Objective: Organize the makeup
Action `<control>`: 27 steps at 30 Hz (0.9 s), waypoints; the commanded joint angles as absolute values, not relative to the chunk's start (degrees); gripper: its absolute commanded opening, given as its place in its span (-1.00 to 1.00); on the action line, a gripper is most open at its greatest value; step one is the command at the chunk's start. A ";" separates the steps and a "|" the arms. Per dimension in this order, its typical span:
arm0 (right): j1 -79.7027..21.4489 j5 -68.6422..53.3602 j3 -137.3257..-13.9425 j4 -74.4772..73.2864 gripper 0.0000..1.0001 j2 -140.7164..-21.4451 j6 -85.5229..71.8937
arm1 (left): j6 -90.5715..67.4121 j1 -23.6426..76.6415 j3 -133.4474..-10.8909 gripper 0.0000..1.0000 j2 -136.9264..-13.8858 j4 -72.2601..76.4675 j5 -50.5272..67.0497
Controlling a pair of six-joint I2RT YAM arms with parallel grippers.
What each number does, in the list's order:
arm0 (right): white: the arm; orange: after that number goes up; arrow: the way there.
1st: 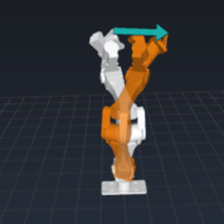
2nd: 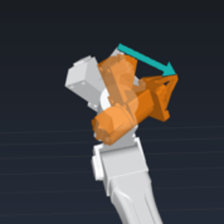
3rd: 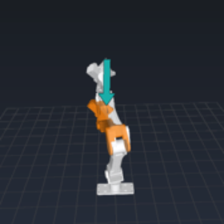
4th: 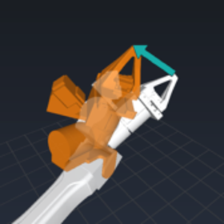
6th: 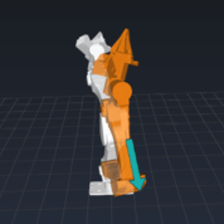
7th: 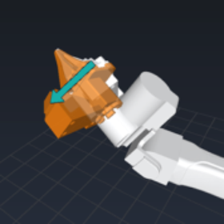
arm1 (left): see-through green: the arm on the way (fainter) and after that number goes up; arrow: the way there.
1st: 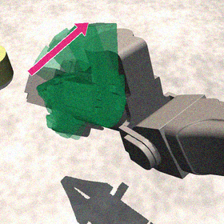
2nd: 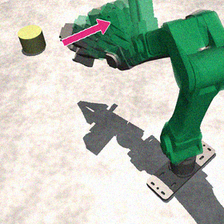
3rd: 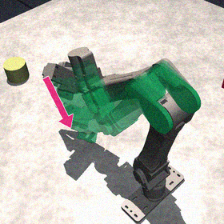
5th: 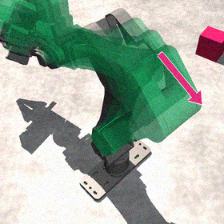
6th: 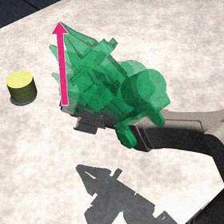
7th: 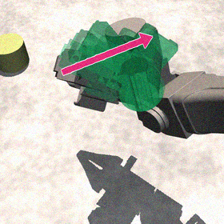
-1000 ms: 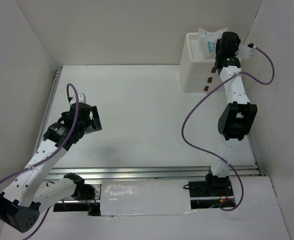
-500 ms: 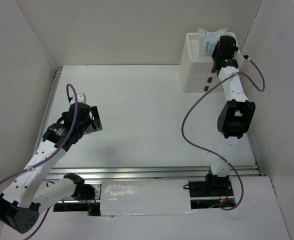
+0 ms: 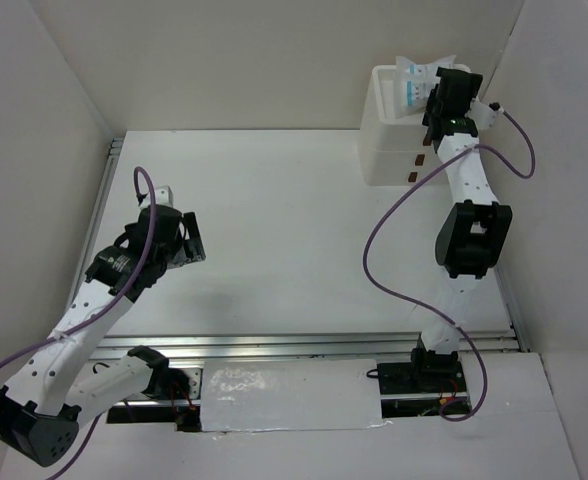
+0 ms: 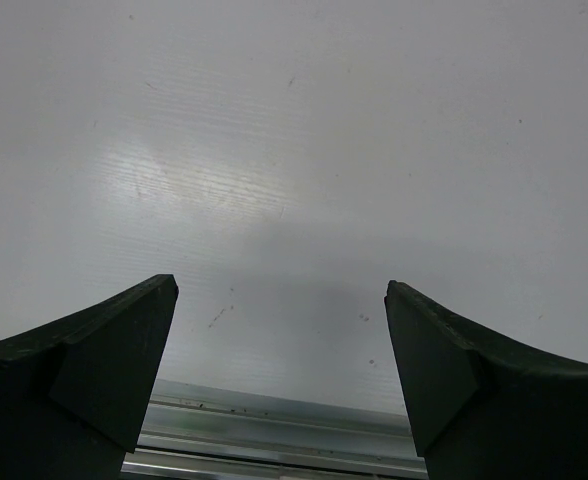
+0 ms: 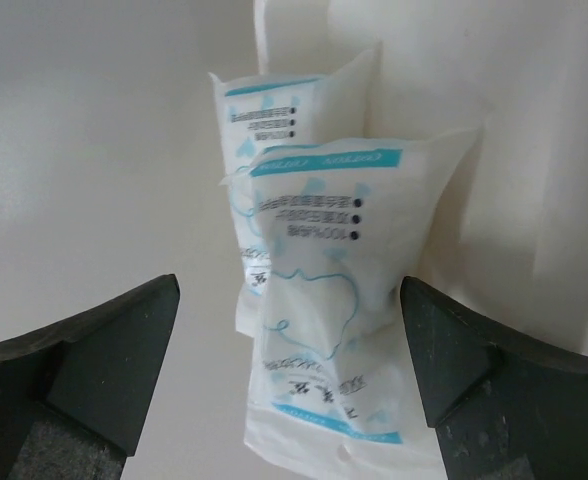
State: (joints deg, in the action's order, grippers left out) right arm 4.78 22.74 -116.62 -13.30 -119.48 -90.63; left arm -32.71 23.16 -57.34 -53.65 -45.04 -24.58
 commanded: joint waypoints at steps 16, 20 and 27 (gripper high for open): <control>4.74 20.48 -95.54 -2.27 0.99 -90.36 -69.80 | -32.70 22.32 -58.01 0.99 -52.03 -44.56 -26.89; 3.78 16.89 -92.30 -3.44 0.99 -83.69 -60.93 | -34.01 22.32 -58.09 0.99 -51.33 -45.17 -29.26; -11.76 15.38 -79.91 -15.45 0.99 -61.93 -26.24 | -38.49 21.71 -62.48 0.99 -52.47 -49.47 -37.17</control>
